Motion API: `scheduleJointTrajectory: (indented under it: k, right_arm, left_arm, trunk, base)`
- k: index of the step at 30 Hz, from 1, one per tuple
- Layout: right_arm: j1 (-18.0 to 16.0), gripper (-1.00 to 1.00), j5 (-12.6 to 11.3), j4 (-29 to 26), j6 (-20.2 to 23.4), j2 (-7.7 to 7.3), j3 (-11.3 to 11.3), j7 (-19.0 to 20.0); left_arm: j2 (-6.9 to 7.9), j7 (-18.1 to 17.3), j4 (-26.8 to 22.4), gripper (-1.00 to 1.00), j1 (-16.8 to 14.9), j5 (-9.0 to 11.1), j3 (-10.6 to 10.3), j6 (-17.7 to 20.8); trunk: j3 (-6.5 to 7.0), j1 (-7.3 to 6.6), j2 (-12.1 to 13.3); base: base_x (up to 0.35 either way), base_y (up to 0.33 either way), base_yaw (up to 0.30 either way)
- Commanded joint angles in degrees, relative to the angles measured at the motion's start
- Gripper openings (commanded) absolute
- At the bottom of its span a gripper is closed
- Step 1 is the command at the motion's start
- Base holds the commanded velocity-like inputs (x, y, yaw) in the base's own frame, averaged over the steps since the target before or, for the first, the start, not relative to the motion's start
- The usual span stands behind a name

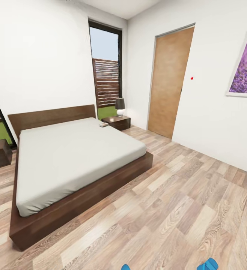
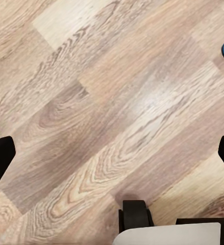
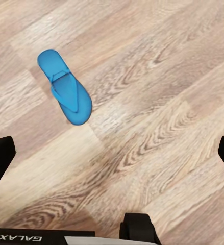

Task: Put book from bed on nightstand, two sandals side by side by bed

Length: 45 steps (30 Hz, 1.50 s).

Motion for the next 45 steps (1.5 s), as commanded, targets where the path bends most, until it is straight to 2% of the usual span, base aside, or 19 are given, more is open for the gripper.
scheduleJointTrajectory:
  k: [1,27,45]
  right_arm:
    - [0.0,1.0,0.0,0.0,0.0,-0.03,0.4,-0.4]
    - [0.0,1.0,0.0,0.0,-0.1,0.03,0.4,-0.2]
    - [0.0,1.0,0.0,0.1,-0.1,0.03,0.4,-0.2]
  left_arm:
    - [0.01,-0.2,-0.1,1.0,0.0,0.0,0.0,0.2]
    - [0.01,-0.2,-0.2,1.0,0.0,0.0,-0.1,0.2]
    - [0.01,-0.1,-0.2,1.0,0.0,0.0,-0.1,-0.2]
  trunk:
    - [-0.06,0.0,0.0]
    - [-0.06,0.0,0.0]
    - [-0.06,0.0,0.0]
  base:
    - [0.0,-0.159,0.248]
    - [0.0,-0.075,0.101]
    - [0.03,-0.009,0.017]
